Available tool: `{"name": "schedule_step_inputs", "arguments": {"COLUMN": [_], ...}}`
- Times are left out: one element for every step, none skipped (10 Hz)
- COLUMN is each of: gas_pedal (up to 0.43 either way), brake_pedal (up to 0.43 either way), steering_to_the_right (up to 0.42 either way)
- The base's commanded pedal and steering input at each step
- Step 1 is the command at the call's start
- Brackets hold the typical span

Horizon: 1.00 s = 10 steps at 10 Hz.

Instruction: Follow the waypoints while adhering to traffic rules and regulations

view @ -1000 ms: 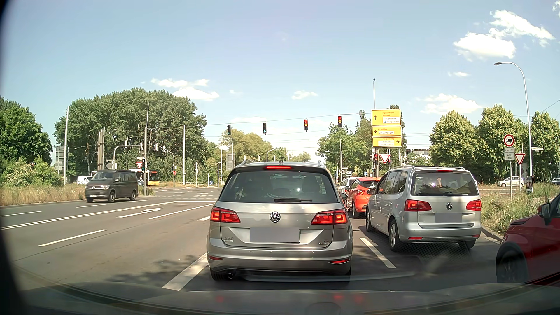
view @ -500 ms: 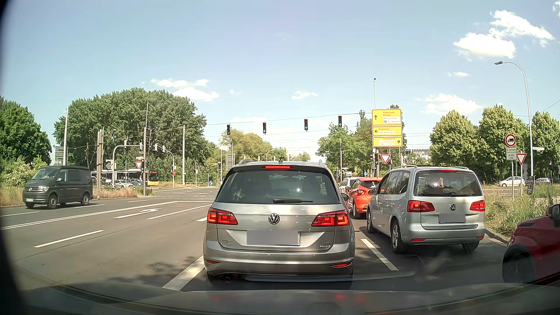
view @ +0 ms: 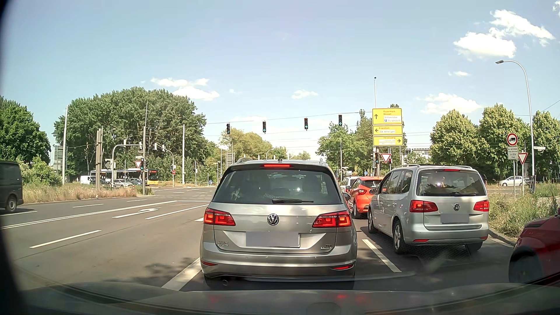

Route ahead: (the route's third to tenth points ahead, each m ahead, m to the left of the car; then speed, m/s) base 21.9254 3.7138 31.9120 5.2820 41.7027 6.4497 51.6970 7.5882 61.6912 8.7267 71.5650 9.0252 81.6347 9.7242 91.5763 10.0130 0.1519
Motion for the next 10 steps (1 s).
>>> {"name": "schedule_step_inputs", "arguments": {"gas_pedal": [0.0,0.0,0.0,0.0,0.0,0.0,0.0,0.0,0.0,0.0], "brake_pedal": [0.238,0.238,0.232,0.232,0.238,0.238,0.238,0.238,0.238,0.238], "steering_to_the_right": [0.003,0.003,0.003,0.003,0.003,0.003,0.003,0.003,0.003,0.003]}}
